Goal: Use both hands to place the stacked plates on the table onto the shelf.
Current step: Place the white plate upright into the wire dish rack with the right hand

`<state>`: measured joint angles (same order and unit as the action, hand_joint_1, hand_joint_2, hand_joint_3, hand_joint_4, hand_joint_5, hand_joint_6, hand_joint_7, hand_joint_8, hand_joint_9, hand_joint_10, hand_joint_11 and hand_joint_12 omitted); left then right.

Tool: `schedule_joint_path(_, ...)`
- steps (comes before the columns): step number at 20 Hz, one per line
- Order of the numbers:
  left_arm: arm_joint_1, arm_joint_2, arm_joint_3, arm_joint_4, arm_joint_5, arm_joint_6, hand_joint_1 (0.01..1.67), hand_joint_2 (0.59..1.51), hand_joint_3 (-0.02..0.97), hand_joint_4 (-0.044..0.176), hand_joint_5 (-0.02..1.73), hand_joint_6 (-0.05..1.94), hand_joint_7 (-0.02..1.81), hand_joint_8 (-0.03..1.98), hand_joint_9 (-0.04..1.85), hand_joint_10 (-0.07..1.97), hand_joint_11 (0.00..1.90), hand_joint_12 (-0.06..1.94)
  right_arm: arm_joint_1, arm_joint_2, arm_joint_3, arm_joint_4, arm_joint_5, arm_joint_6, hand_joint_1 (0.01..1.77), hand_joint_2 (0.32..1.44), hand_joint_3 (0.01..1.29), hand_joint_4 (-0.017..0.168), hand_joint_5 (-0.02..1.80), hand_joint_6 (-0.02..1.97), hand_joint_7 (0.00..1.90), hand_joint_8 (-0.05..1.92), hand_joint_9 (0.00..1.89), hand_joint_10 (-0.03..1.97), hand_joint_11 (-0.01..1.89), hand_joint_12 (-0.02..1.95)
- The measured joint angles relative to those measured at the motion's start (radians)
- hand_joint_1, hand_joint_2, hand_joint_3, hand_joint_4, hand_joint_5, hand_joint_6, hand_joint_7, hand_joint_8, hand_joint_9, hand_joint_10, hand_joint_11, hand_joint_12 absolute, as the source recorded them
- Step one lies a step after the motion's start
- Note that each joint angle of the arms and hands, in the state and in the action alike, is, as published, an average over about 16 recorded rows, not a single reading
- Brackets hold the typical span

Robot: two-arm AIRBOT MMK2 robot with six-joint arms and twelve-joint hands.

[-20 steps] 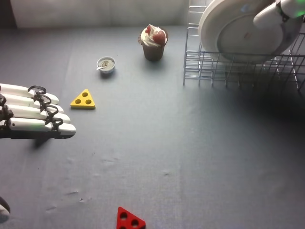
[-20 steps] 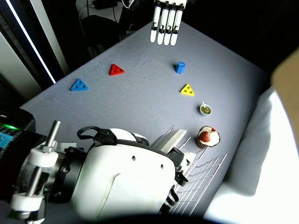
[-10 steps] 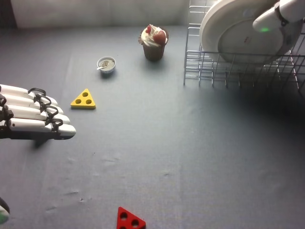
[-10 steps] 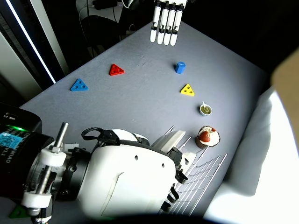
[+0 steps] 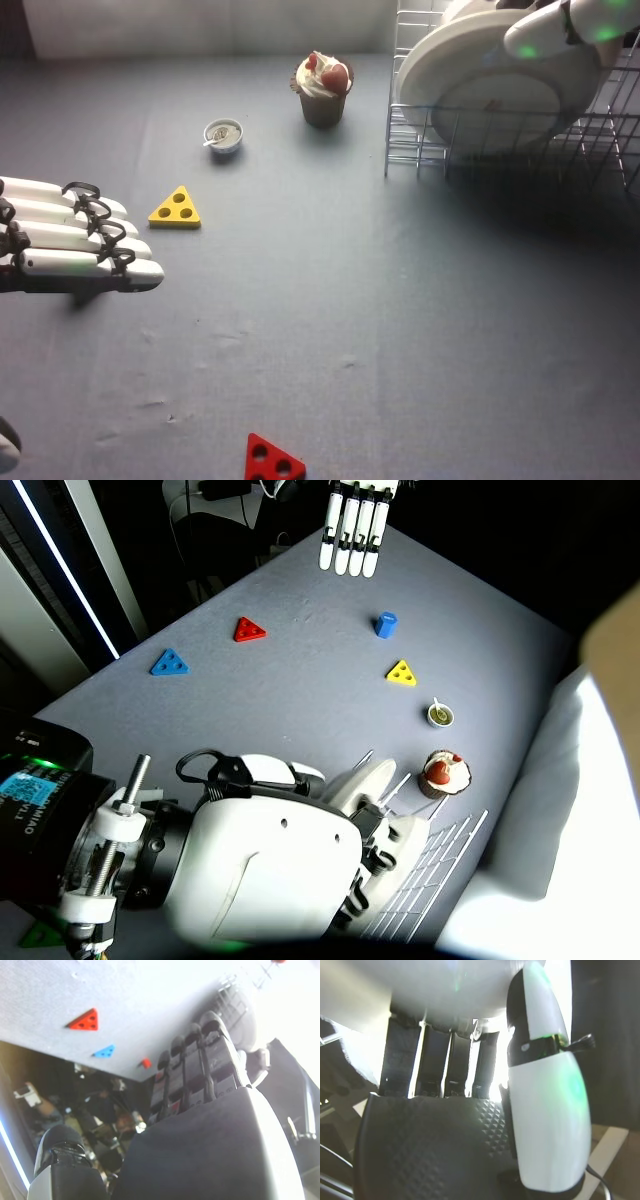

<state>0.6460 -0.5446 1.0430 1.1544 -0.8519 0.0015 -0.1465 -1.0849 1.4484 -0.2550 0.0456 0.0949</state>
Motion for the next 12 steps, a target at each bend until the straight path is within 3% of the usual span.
schedule_joint_path(6, 0.000, 0.000, -0.004, -0.003, 0.000, 0.000, 0.13, 0.929, 0.003, 0.001, 0.10, 0.01, 0.16, 0.00, 0.16, 0.01, 0.16, 0.01, -0.002, -0.003, 0.000, 0.003, 0.020, 0.004, 1.05, 0.95, 0.02, -0.003, 0.65, 0.07, 0.71, 0.04, 0.89, 0.05, 1.00, 0.02)
schedule_joint_path(12, -0.001, 0.000, -0.012, -0.006, 0.003, 0.000, 0.13, 0.931, 0.004, 0.001, 0.11, 0.01, 0.17, 0.00, 0.17, 0.01, 0.16, 0.01, -0.001, -0.006, -0.004, 0.007, 0.037, 0.005, 0.97, 0.92, 0.02, -0.003, 0.57, 0.01, 0.63, 0.02, 0.81, 0.05, 0.93, 0.02)
